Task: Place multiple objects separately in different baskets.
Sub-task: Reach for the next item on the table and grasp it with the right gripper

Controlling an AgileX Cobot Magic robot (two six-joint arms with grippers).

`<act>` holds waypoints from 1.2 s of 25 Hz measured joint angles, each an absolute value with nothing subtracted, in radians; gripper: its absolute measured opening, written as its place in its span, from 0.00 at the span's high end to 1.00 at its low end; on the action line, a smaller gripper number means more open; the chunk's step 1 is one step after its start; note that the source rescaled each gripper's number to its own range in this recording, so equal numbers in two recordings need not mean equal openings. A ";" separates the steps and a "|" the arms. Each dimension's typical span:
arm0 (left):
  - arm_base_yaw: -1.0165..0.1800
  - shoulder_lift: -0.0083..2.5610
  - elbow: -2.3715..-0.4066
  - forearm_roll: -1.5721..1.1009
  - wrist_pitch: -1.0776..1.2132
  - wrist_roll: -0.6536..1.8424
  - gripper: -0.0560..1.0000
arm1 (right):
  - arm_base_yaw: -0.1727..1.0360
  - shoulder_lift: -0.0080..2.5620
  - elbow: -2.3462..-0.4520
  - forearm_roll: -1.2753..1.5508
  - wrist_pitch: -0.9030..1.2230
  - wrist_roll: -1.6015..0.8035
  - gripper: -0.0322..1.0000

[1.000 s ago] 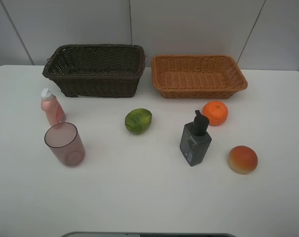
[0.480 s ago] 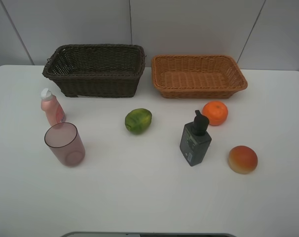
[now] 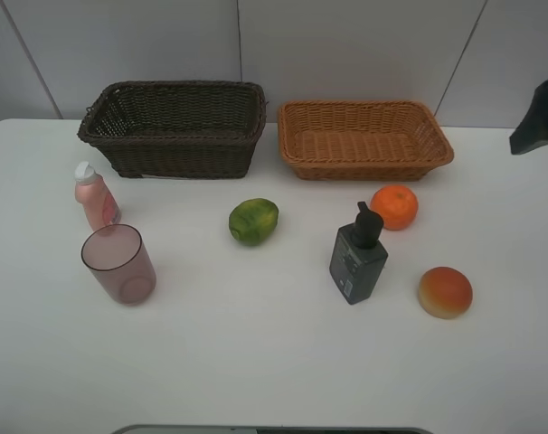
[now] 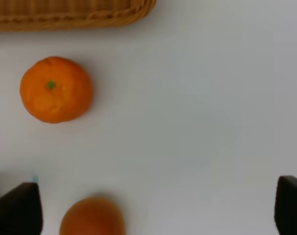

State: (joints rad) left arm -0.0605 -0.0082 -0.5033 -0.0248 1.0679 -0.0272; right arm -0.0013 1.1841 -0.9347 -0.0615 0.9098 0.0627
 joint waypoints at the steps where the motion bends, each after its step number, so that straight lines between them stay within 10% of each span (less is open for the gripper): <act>1: -0.061 -0.008 -0.503 -0.025 1.068 -0.027 0.00 | 0.008 1.211 -0.936 -0.058 0.909 0.063 0.00; 30: -0.061 -0.008 -0.503 -0.025 1.068 -0.027 0.00 | 0.145 1.401 -0.547 0.012 0.504 0.087 0.00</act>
State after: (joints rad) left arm -0.0605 -0.0082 -0.5033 -0.0248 1.0679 -0.0272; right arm 0.1448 1.4012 -0.5467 0.0122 0.5043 0.0867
